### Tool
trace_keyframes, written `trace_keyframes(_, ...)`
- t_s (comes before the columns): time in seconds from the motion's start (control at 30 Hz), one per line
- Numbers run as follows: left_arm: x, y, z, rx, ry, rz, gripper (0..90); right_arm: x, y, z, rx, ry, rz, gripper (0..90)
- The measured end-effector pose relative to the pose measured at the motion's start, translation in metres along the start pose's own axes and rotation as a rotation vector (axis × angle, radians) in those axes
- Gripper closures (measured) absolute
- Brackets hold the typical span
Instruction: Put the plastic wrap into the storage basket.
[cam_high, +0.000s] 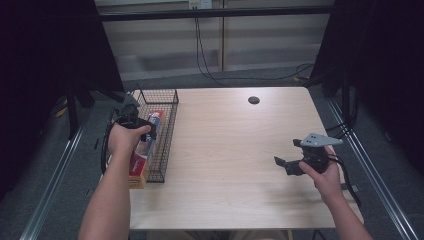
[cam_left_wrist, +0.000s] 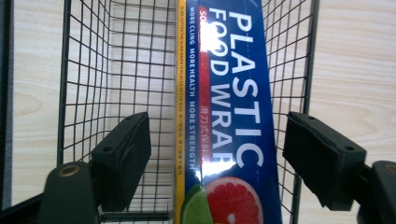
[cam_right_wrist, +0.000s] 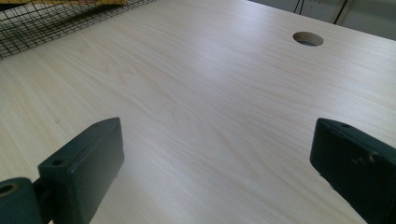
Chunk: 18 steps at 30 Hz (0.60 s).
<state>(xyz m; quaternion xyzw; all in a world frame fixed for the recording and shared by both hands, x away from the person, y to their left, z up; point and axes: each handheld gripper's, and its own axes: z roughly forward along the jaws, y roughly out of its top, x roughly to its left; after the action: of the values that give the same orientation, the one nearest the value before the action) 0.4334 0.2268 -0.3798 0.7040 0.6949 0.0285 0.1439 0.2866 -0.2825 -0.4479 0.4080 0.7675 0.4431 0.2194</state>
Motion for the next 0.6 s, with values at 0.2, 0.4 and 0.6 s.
trace_keyframes(0.2,0.000,0.000,-0.004,-0.004,-0.031,0.000,20.3,-0.001,0.000,-0.001,0.000,-0.003,0.000,2.6)
trace_keyframes(0.4,-0.001,-0.001,-0.009,-0.015,-0.055,0.018,17.0,-0.001,0.000,-0.001,-0.001,-0.002,0.007,2.6)
trace_keyframes(0.6,-0.002,-0.003,-0.015,-0.027,-0.065,0.037,15.1,-0.001,0.000,-0.001,-0.001,-0.001,0.006,2.6)
